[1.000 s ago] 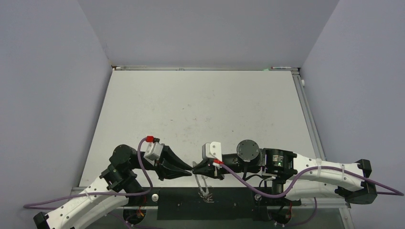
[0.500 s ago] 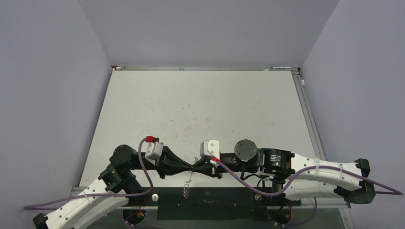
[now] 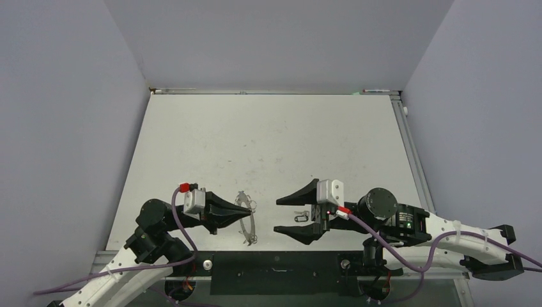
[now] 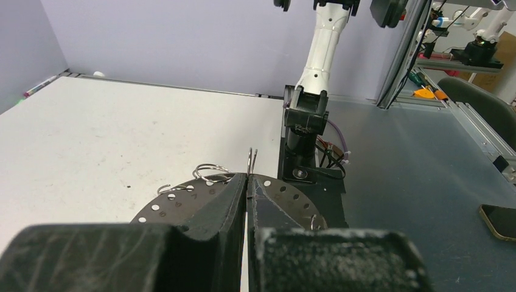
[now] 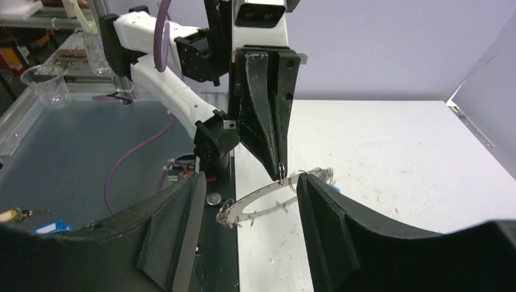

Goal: Put the keys on the keyring

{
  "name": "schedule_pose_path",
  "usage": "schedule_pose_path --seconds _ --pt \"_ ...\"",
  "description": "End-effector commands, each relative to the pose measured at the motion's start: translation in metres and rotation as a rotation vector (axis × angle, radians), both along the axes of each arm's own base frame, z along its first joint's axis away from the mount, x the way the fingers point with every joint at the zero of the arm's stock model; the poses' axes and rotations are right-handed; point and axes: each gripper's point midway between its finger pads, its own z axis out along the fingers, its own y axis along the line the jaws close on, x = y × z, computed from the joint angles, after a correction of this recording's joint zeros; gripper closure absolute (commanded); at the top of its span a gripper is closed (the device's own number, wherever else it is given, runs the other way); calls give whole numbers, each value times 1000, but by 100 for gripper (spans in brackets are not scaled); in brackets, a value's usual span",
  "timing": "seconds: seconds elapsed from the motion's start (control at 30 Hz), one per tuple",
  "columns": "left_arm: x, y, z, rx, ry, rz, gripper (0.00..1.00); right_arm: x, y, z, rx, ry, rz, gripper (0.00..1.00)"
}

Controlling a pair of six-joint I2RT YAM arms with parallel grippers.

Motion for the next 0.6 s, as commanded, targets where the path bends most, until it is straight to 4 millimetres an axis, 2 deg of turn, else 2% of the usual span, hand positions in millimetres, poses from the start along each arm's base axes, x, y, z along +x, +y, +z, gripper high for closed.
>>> schedule_pose_path --seconds 0.0,0.33,0.57 --pt "-2 3 21 -66 -64 -3 100 7 5 -2 15 1 -39 44" --pt "-3 3 22 -72 -56 -7 100 22 25 -27 -59 10 -101 49" --pt "8 5 19 -42 -41 53 100 57 2 -37 -22 83 -339 49"
